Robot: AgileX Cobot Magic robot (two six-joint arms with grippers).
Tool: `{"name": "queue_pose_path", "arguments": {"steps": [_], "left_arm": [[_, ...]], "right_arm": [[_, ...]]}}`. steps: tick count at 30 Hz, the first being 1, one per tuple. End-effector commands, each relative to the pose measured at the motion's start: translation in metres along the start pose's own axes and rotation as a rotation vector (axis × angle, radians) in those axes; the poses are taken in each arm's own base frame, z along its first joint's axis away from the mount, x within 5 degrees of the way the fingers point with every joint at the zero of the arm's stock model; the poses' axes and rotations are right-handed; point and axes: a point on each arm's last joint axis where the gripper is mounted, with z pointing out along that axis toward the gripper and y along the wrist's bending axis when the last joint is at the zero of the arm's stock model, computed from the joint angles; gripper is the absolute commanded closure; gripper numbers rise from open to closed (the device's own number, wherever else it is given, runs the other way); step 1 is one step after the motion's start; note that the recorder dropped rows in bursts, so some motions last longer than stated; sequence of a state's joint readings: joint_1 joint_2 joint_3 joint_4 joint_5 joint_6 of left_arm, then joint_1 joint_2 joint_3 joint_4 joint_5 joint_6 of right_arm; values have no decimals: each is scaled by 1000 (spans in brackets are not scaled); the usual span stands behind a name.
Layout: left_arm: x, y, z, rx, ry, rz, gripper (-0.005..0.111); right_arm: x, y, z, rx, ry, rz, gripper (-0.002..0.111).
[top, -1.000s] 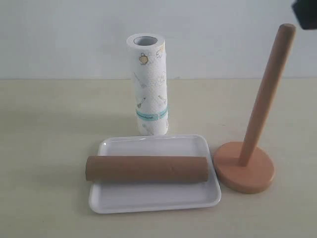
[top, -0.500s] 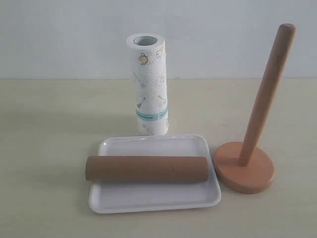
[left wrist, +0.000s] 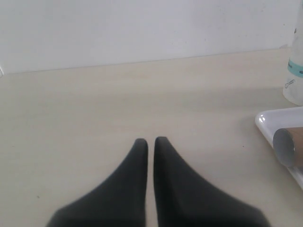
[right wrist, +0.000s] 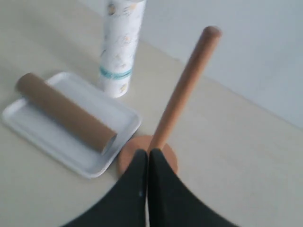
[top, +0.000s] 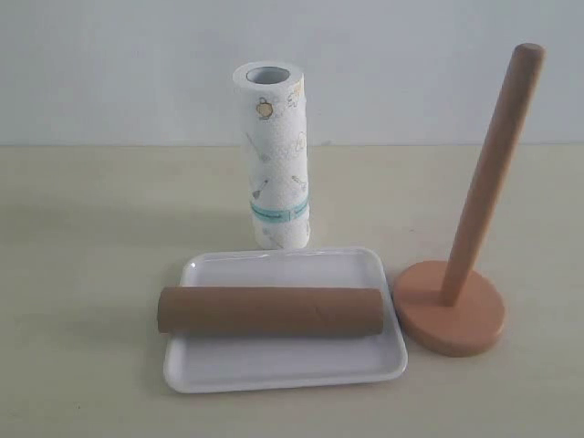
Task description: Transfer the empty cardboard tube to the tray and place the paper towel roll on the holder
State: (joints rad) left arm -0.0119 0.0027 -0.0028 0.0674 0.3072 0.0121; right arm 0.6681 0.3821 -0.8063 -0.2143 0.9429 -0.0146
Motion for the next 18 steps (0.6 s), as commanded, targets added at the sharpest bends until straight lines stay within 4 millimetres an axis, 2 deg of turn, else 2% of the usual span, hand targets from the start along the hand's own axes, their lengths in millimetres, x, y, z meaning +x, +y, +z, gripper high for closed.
{"name": "queue_pose_path", "arguments": {"steps": [1, 6, 8, 11, 14, 18], "left_arm": [[0, 0, 0, -1, -3, 0, 103], [0, 0, 0, -1, -3, 0, 103], [0, 0, 0, -1, -3, 0, 103], [0, 0, 0, -1, -3, 0, 103], [0, 0, 0, -1, -3, 0, 103], [0, 0, 0, -1, -3, 0, 103]], "right_arm": [[18, -2, 26, 199, -179, 10, 108], [67, 0, 49, 382, -346, 135, 108], [92, 2, 55, 452, -345, 210, 108], [120, 4, 62, 526, -294, 262, 108], [137, 5, 69, 561, -248, 277, 108], [149, 8, 72, 567, -241, 280, 108]]}}
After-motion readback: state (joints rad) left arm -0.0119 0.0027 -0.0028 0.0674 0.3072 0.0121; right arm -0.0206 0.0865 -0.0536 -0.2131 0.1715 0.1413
